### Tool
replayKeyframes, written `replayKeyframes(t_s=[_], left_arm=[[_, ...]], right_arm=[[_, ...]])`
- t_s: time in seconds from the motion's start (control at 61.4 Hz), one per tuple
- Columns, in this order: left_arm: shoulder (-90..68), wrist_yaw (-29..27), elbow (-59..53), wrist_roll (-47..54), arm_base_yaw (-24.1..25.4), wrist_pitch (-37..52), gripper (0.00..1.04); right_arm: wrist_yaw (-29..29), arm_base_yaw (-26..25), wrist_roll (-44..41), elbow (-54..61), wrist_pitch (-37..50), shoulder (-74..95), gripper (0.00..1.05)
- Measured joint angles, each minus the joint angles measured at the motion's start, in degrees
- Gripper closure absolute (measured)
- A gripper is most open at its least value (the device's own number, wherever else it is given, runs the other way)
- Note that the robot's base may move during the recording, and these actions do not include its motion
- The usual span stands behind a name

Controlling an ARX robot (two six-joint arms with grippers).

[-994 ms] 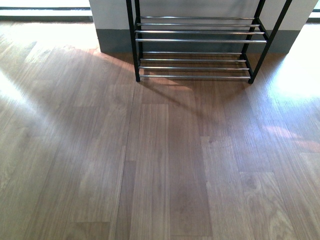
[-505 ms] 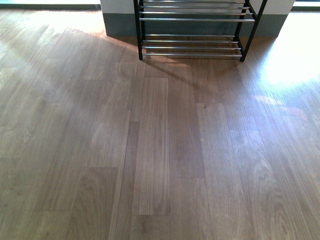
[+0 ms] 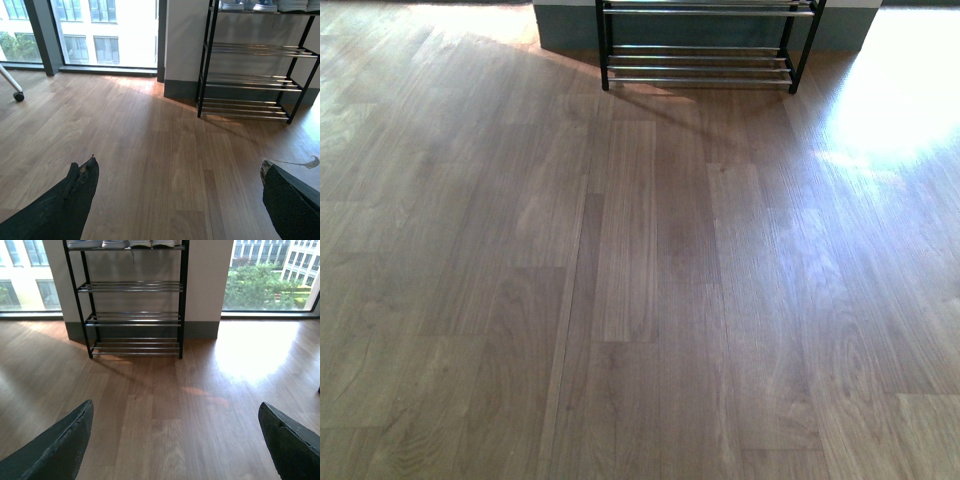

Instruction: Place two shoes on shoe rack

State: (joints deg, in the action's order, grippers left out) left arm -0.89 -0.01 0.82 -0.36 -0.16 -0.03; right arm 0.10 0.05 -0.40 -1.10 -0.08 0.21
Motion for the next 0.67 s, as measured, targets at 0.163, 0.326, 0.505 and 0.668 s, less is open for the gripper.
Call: replayKeyframes(t_s=[0.163,0.326,0.505,0.668], left_arm=[[0.0,0.0,0.0,0.0,0.0,0.0,0.09],[0.0,0.0,0.0,0.0,0.0,0.0,0.09],[0.0,0.0,0.0,0.0,0.0,0.0,0.09],[0.0,0.0,0.0,0.0,0.0,0.0,0.09]], right_arm=[[0.0,0.0,0.0,0.0,0.0,0.0,0.09],[0.0,0.0,0.0,0.0,0.0,0.0,0.09],[0.0,0.0,0.0,0.0,0.0,0.0,0.09],[0.0,0.0,0.0,0.0,0.0,0.0,0.09]])
